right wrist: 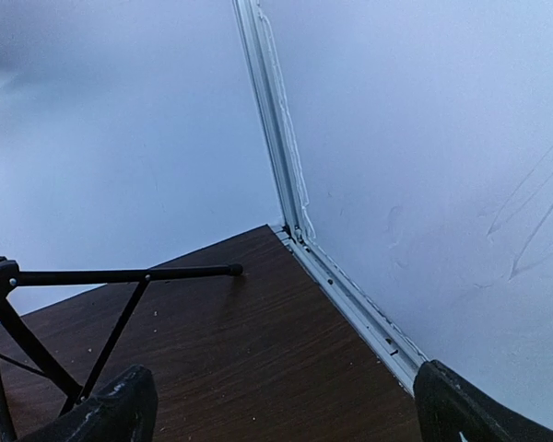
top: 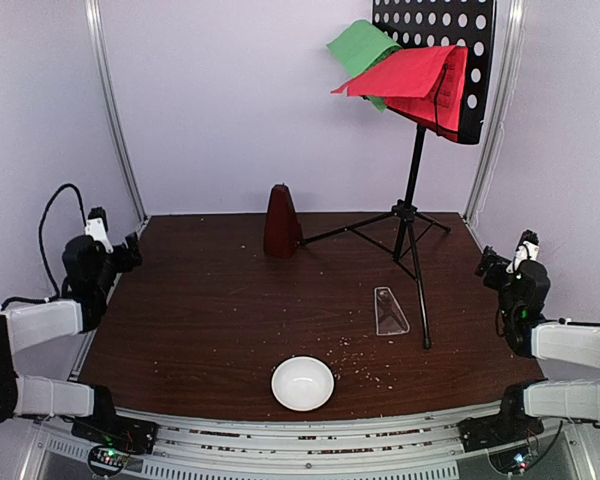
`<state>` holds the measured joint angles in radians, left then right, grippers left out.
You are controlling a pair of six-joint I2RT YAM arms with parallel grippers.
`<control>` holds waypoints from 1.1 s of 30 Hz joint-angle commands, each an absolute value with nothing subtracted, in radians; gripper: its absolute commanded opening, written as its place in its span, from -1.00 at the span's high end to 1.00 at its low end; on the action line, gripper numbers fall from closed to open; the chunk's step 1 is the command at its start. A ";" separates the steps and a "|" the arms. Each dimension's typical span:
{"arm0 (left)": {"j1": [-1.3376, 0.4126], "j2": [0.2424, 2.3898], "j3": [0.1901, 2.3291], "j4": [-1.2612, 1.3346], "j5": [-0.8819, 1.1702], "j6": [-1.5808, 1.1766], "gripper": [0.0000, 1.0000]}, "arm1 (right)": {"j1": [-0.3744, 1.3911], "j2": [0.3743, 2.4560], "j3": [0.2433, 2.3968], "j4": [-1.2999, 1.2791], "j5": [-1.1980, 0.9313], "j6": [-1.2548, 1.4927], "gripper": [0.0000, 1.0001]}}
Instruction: Pack up the instrument practice props
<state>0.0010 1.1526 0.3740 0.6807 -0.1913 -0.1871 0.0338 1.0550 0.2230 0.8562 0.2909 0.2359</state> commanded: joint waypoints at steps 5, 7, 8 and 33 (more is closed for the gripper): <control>-0.167 1.096 0.851 0.162 0.024 -0.457 -0.82 | 0.038 0.880 0.198 0.779 0.368 0.276 -1.00; -0.264 1.173 0.954 0.088 0.006 -0.437 -0.82 | 0.037 0.828 0.184 0.758 0.361 0.289 -1.00; -0.300 1.209 1.002 0.055 0.007 -0.434 -0.82 | 0.036 0.805 0.183 0.741 0.343 0.288 -1.00; -0.631 2.187 1.929 -0.073 -0.428 -0.557 -0.95 | 0.034 0.633 0.184 0.580 0.205 0.355 -1.00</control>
<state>-0.6403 2.1502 1.8629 -0.0860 -0.2779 -0.5667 0.0334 0.6422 0.1848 0.5900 0.2173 0.3355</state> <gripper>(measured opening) 0.965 0.999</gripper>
